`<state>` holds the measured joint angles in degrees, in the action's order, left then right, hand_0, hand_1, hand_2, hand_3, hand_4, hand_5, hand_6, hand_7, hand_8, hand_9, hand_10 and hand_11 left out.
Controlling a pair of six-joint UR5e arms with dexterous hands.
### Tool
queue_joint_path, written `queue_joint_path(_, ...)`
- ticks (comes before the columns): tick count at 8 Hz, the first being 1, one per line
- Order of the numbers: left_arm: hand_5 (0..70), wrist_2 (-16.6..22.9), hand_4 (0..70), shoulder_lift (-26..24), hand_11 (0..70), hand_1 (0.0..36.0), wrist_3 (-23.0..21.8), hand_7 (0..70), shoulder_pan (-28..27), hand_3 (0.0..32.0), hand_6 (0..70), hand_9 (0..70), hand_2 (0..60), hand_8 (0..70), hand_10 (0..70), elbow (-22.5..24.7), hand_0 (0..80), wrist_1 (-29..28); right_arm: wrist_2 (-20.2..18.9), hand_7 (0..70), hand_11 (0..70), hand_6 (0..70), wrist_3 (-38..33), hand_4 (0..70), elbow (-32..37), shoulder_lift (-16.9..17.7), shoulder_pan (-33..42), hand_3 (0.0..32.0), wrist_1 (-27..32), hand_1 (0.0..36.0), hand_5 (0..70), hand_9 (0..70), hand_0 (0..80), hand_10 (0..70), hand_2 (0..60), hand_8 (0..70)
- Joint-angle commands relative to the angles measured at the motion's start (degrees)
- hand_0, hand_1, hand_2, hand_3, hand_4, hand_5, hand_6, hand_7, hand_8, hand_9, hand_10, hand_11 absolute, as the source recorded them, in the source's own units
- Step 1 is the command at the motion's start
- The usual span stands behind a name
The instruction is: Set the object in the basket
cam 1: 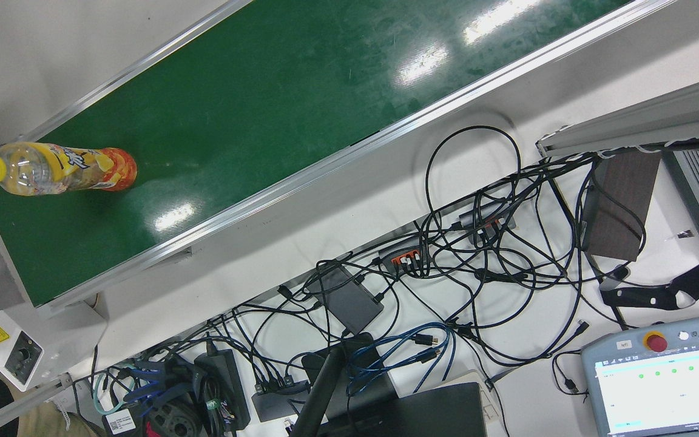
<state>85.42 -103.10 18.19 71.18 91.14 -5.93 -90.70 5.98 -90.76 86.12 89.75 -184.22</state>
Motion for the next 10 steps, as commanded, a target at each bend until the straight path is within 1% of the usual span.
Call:
queue_joint_path(1, 14.1, 0.01, 16.8, 0.09, 10.2, 8.4, 0.00, 0.0, -0.34, 0.0, 0.0, 8.8, 0.0, 5.5, 6.2, -0.08, 51.4, 2.93, 0.00, 0.0, 0.0, 0.0, 0.00, 0.0, 0.06, 0.01, -0.02, 0.0, 0.00, 0.0, 0.0, 0.0, 0.0, 0.0, 0.0, 0.0)
queue_joint_path(2, 13.1, 0.01, 17.0, 0.00, 11.3, 8.3, 0.09, 0.0, 0.00, 0.0, 0.0, 9.3, 0.0, 5.4, 6.9, -0.08, 50.8, 2.76, 0.00, 0.0, 0.0, 0.0, 0.00, 0.0, -0.03, 0.01, -0.02, 0.0, 0.00, 0.0, 0.0, 0.0, 0.0, 0.0, 0.0, 0.0)
queue_joint_path(3, 11.4, -0.08, 16.2, 0.00, 13.0, 9.3, 0.09, 0.0, -0.25, 0.0, 0.0, 8.7, 0.0, 4.9, 8.1, -0.17, 50.3, 2.33, 0.00, 0.0, 0.0, 0.0, 0.00, 0.0, -0.03, 0.01, -0.02, 0.0, 0.00, 0.0, 0.0, 0.0, 0.0, 0.0, 0.0, 0.0)
queue_joint_path(4, 10.0, -0.08, 15.3, 0.00, 14.1, 12.4, 0.09, 0.0, -0.52, 0.0, 0.0, 6.8, 0.0, 3.6, 8.7, -0.26, 51.2, 1.71, 0.00, 0.0, 0.0, 0.0, 0.00, 0.0, -0.03, -0.07, -0.02, 0.0, 0.00, 0.0, 0.0, 0.0, 0.0, 0.0, 0.0, 0.0)
queue_joint_path(6, 8.8, -0.08, 14.9, 0.00, 13.2, 7.6, 0.09, 0.0, -0.17, 0.0, 0.0, 8.0, 0.0, 4.5, 8.3, -0.35, 49.0, 1.53, 0.00, 0.0, 0.0, 0.0, 0.00, 0.0, 0.06, 0.01, -0.02, 0.0, 0.00, 0.0, 0.0, 0.0, 0.0, 0.0, 0.0, 0.0)
queue_joint_path(7, 8.1, -0.08, 15.0, 0.00, 13.3, 8.2, 0.18, 0.0, -0.17, 0.0, 0.0, 7.7, 0.0, 4.2, 8.4, -0.26, 48.9, 1.45, 0.00, 0.0, 0.0, 0.0, 0.00, 0.0, -0.03, 0.01, -0.02, 0.0, 0.00, 0.0, 0.0, 0.0, 0.0, 0.0, 0.0, 0.0)
queue_joint_path(9, 7.9, -0.08, 14.5, 0.00, 12.2, 6.7, 0.18, 0.0, -0.26, 0.0, 0.0, 6.7, 0.0, 3.6, 7.7, -0.35, 48.8, 1.18, 0.00, 0.0, 0.0, 0.0, 0.00, 0.0, -0.03, 0.01, -0.02, 0.0, 0.00, 0.0, 0.0, 0.0, 0.0, 0.0, 0.0, 0.0)
queue_joint_path(10, 9.3, -0.08, 14.9, 0.00, 12.6, 7.3, 0.18, 0.0, -0.17, 0.0, 0.0, 7.7, 0.0, 4.1, 8.0, -0.26, 48.8, 0.83, 0.00, 0.0, 0.0, 0.0, 0.00, 0.0, -0.03, -0.07, -0.02, 0.0, 0.00, 0.0, 0.0, 0.0, 0.0, 0.0, 0.0, 0.0)
